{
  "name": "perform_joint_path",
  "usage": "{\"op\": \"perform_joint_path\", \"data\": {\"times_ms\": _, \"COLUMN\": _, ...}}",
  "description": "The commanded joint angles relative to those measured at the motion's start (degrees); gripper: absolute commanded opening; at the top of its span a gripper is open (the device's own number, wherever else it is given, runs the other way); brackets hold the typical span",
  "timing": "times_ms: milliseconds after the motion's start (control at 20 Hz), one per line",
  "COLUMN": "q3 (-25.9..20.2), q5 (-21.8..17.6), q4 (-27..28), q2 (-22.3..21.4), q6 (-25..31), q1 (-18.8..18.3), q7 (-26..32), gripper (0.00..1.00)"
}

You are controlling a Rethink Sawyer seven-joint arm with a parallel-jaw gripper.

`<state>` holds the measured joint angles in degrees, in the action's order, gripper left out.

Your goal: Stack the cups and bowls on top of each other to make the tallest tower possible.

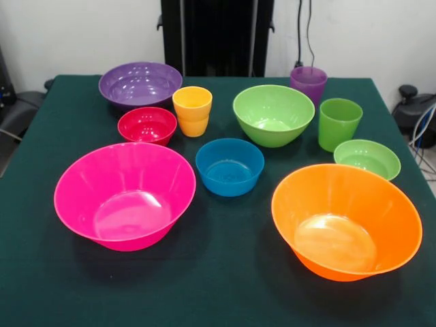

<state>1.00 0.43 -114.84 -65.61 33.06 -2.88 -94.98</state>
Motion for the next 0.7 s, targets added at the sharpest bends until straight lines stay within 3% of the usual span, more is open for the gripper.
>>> {"op": "perform_joint_path", "data": {"times_ms": 50, "q3": -1.36, "q5": -2.81, "q4": 3.11, "q2": 6.35, "q6": 3.80, "q1": -2.66, "q7": -4.46, "gripper": 1.00}}
{"op": "perform_joint_path", "data": {"times_ms": 300, "q3": -2.16, "q5": -3.33, "q4": 4.75, "q2": 7.65, "q6": 3.96, "q1": -4.56, "q7": -2.66, "gripper": 1.00}}
{"op": "perform_joint_path", "data": {"times_ms": 700, "q3": -2.99, "q5": -5.01, "q4": 9.67, "q2": 13.30, "q6": 2.26, "q1": -7.96, "q7": -0.84, "gripper": 1.00}}
